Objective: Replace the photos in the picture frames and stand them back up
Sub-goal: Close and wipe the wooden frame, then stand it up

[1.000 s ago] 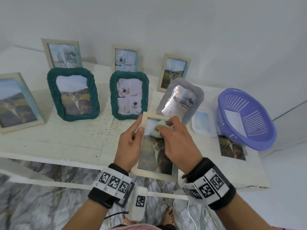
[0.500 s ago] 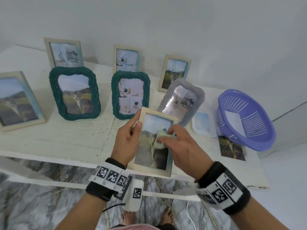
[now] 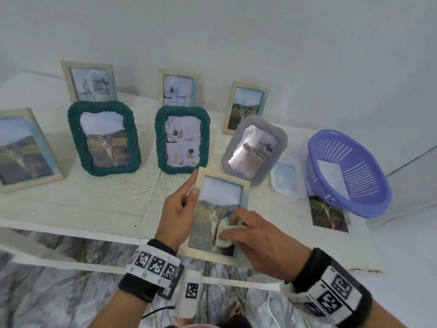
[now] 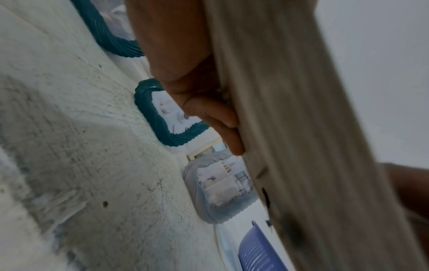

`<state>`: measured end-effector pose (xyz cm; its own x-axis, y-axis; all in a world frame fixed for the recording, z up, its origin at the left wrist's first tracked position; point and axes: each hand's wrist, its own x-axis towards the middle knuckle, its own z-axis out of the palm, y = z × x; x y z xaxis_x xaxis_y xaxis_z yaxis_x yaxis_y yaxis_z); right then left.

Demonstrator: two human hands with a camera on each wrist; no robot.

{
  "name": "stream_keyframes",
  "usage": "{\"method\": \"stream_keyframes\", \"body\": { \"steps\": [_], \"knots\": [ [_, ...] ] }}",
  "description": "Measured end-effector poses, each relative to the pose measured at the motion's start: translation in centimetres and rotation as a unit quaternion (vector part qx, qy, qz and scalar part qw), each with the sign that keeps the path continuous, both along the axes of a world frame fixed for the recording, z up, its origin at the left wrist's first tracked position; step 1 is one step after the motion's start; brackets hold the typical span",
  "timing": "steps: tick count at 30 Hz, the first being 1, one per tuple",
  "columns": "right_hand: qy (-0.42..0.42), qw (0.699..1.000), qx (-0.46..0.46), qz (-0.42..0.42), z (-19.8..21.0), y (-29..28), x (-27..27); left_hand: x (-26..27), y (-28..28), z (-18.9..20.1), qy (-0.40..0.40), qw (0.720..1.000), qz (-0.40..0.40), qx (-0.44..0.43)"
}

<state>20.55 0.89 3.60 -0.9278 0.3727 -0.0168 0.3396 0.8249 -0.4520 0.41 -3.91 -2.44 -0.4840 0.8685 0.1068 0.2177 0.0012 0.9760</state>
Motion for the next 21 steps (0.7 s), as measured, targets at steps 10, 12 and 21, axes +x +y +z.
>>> {"method": "stream_keyframes", "body": {
  "steps": [10, 12, 21],
  "knots": [
    [0.200, 0.907, 0.039, -0.368, 1.4, 5.6, 6.1, 2.1, 1.3, -0.2, -0.056, 0.998, 0.025, 0.006],
    [0.167, 0.890, 0.040, -0.423, 0.6, 7.3, 6.5, 2.5, 1.8, -0.1, -0.061, 0.998, 0.026, 0.003],
    [0.005, 0.886, 0.104, -0.451, -4.3, 15.5, 4.3, 4.7, 3.6, 0.4, -0.062, 0.997, 0.046, 0.003]
  ]
}}
